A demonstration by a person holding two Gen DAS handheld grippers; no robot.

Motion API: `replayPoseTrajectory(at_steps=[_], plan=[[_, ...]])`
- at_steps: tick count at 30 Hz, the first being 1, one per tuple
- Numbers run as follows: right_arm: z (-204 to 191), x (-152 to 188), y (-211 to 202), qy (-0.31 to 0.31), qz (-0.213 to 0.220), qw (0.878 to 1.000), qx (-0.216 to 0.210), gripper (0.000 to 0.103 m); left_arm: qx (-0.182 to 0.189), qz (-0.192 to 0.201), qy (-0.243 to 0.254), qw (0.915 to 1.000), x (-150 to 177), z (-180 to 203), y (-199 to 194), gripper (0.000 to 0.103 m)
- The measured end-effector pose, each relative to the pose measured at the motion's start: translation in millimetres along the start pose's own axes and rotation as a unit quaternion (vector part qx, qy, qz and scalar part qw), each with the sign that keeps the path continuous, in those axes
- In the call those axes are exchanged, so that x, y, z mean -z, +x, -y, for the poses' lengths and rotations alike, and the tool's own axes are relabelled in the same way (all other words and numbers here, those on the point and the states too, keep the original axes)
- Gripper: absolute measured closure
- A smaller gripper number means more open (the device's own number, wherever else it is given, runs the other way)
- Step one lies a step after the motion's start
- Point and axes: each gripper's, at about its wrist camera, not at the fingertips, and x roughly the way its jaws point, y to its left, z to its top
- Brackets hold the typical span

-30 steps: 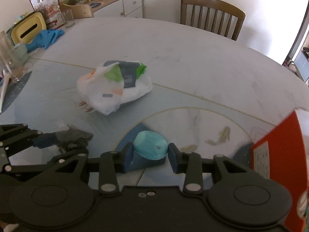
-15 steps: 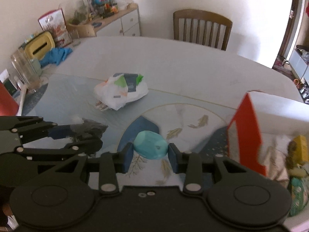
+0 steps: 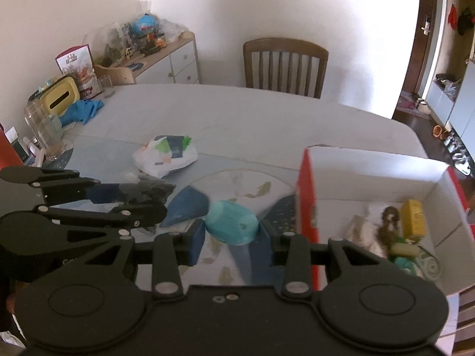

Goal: Organize objects
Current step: 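Carry the bead pouch and teal soap with both tools over the cardboard box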

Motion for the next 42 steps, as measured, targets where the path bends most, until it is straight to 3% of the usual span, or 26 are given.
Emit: replayPoseTrajectory(at_steps=[27,42], plan=[[160.6,41.4,-45.7,0.053,0.031,0.997,0.037,0.066,0.024,-0.005,0.054,0.9982,-47.1,159.4,51.6,0.068],[222.3,48.6,-17.7,0.066,0.008,0.995,0.070,0.066,-0.002,-0.047,0.077,0.9959,-79.4,196.7,120.5,0.068]])
